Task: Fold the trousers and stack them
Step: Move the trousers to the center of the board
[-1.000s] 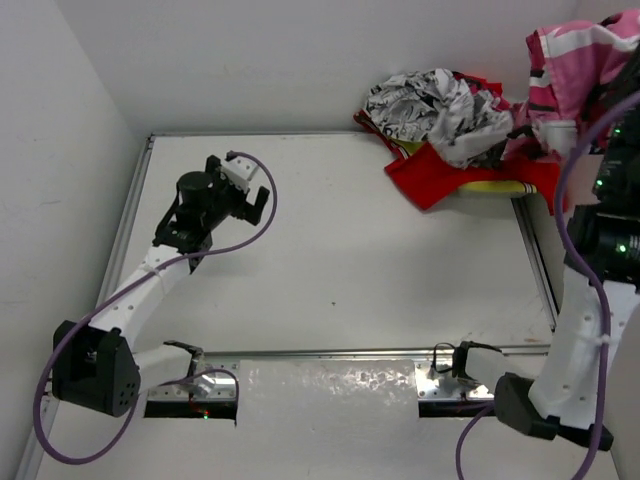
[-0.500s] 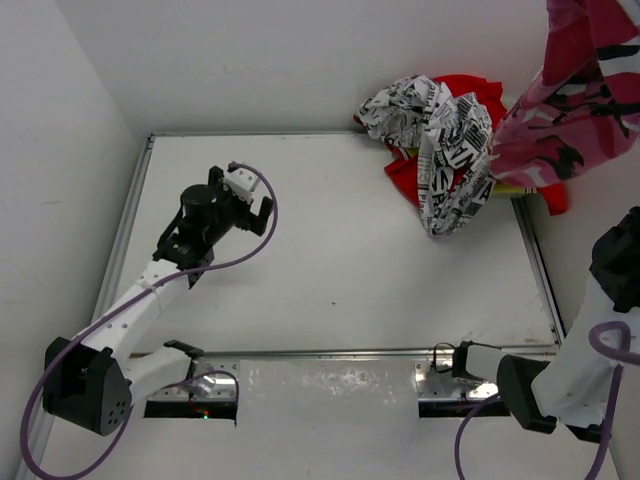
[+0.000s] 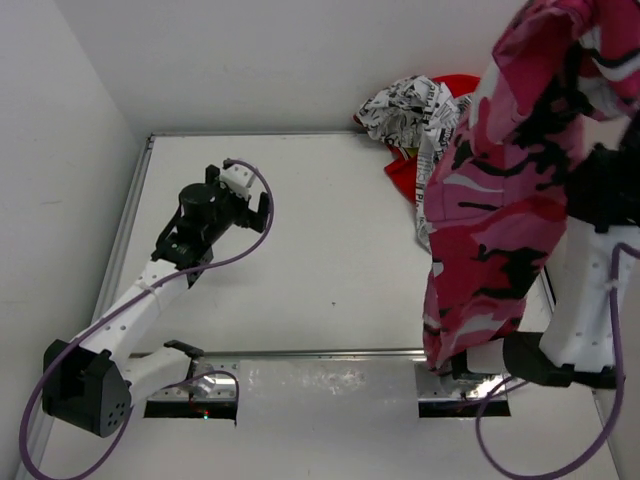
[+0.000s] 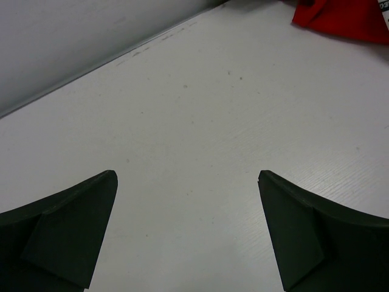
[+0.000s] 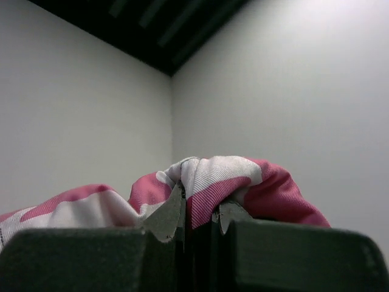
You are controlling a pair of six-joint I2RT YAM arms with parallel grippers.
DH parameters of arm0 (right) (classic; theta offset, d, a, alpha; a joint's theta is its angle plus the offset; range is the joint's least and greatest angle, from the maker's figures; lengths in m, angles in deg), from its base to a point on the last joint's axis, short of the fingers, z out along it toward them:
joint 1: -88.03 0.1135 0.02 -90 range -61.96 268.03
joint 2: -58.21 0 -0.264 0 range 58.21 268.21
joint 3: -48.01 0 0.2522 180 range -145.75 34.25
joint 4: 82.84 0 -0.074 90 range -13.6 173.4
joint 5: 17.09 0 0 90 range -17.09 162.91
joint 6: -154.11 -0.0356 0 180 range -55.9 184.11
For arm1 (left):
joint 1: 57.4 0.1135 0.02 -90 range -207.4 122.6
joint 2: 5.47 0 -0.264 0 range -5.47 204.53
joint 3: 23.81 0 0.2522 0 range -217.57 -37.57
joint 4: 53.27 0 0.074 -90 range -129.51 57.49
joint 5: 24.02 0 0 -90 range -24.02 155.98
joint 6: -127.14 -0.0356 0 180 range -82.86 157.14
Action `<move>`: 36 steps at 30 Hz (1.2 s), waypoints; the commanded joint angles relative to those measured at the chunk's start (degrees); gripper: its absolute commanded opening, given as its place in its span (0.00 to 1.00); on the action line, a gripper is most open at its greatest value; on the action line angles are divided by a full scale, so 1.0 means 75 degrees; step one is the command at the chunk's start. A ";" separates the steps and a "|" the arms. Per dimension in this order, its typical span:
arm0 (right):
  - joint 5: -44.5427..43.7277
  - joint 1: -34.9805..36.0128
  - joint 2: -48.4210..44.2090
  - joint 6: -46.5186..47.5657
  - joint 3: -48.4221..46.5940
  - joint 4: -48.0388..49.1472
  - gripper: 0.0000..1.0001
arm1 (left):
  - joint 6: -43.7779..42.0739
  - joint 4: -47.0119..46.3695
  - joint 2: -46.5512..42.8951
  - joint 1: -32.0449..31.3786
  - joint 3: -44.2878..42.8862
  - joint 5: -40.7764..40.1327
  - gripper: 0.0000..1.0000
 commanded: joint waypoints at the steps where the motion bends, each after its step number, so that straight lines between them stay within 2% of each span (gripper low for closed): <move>1: 0.0442 0.1971 0.0748 0.0274 0.0929 -0.0788 0.00 | 0.0512 -0.0255 0.0111 0.0068 -0.0658 0.0184 1.00; 2: 0.0255 0.3314 0.0899 0.1999 0.1140 -0.1282 0.00 | 0.0571 -0.0255 0.0181 0.0068 -0.0741 0.0220 1.00; 4: -0.0271 0.4074 0.1355 0.3078 0.0956 -0.2370 0.00 | 0.0735 -0.0267 0.0311 0.0080 -0.0893 0.0232 1.00; 7: -0.0613 0.4358 0.2725 0.3234 -0.0039 -0.3461 0.00 | 0.0864 -0.0267 0.0381 0.0103 -0.1221 -0.0292 1.00; 8: -0.0753 0.4567 0.3065 0.3583 -0.0599 -0.3768 0.00 | 0.0853 -0.0197 0.0381 0.0115 -0.1303 -0.0423 1.00; 10: -0.1093 0.4977 0.3933 0.4111 -0.0954 -0.4263 0.00 | 0.0864 -0.0057 0.0370 0.0161 -0.1479 -0.0927 1.00; 16: -0.2673 0.5366 0.4978 0.4301 -0.0839 -0.5106 0.00 | 0.0818 0.0178 0.0264 0.0314 -0.1422 -0.2123 1.00; 17: -0.3349 0.5343 0.5048 0.4417 -0.0781 -0.5455 0.00 | 0.0644 0.0190 0.0229 0.0314 -0.1375 -0.2077 1.00; 19: -0.3613 0.5168 0.5341 0.4744 -0.0792 -0.6160 0.03 | 0.0513 0.0283 0.0217 0.0302 -0.1281 -0.1855 1.00; 20: -0.3417 0.5121 0.5458 0.4955 -0.0780 -0.6371 0.24 | 0.0420 0.0295 0.0240 0.0302 -0.1234 -0.1761 1.00; 21: -0.3183 0.5120 0.5587 0.5201 -0.0757 -0.6802 0.40 | 0.0350 0.0319 0.0275 0.0302 -0.1176 -0.1412 1.00; 22: -0.2844 0.5108 0.5855 0.5853 -0.0757 -0.7062 0.60 | 0.0198 0.0331 0.0322 0.0291 -0.1140 -0.1165 1.00; 23: -0.2063 0.5108 0.5997 0.6196 -0.0791 -0.7853 0.98 | 0.0092 0.0598 0.0427 0.0267 -0.1117 -0.0942 1.00; 25: -0.2089 0.5108 0.6173 0.6771 -0.0815 -0.8841 0.99 | -0.0096 0.0845 0.0533 0.0186 -0.1058 -0.0250 1.00; 26: -0.2450 0.5085 0.6093 0.6843 -0.0676 -0.9251 0.99 | -0.0201 0.0916 0.0650 0.0069 -0.1035 -0.0121 1.00; 27: -0.3370 0.5062 0.5918 0.6902 -0.0477 -0.9743 0.99 | -0.0225 0.0986 0.0709 0.0010 -0.1023 -0.0039 0.99; 29: -0.3928 0.4828 0.4951 0.6891 0.0820 -0.9795 0.99 | -0.0214 0.1244 0.1048 -0.0154 -0.1034 0.0032 0.98; 30: -0.4023 0.4711 0.4468 0.6787 0.1429 -0.9470 0.83 | -0.0214 0.1372 0.1165 -0.0190 -0.1069 0.0091 0.97; 31: -0.3989 0.4408 0.3952 0.6658 0.2839 -0.9235 0.61 | -0.0249 0.1420 0.1387 -0.0213 -0.1070 0.0149 0.95; 32: -0.3942 0.4220 0.2903 0.6471 0.3595 -0.8733 0.35 | -0.0249 0.1432 0.1505 -0.0237 -0.1093 0.0289 0.95; 33: -0.3814 0.4009 0.2405 0.6005 0.4264 -0.8543 0.15 | -0.0272 0.1386 0.1587 -0.0248 -0.1093 0.0348 0.94; 34: -0.3674 0.3554 0.1948 0.5792 0.5524 -0.8425 0.20 | -0.0296 0.1362 0.1774 -0.0260 -0.1093 0.0372 0.93; 35: -0.3522 0.3318 0.1236 0.5592 0.6070 -0.8412 0.36 | -0.0296 0.1339 0.1869 -0.0307 -0.1105 0.0384 0.93; 36: -0.3439 0.2991 0.1008 0.5393 0.6922 -0.8505 0.57 | -0.0296 0.1281 0.1951 -0.0342 -0.1116 0.0384 0.93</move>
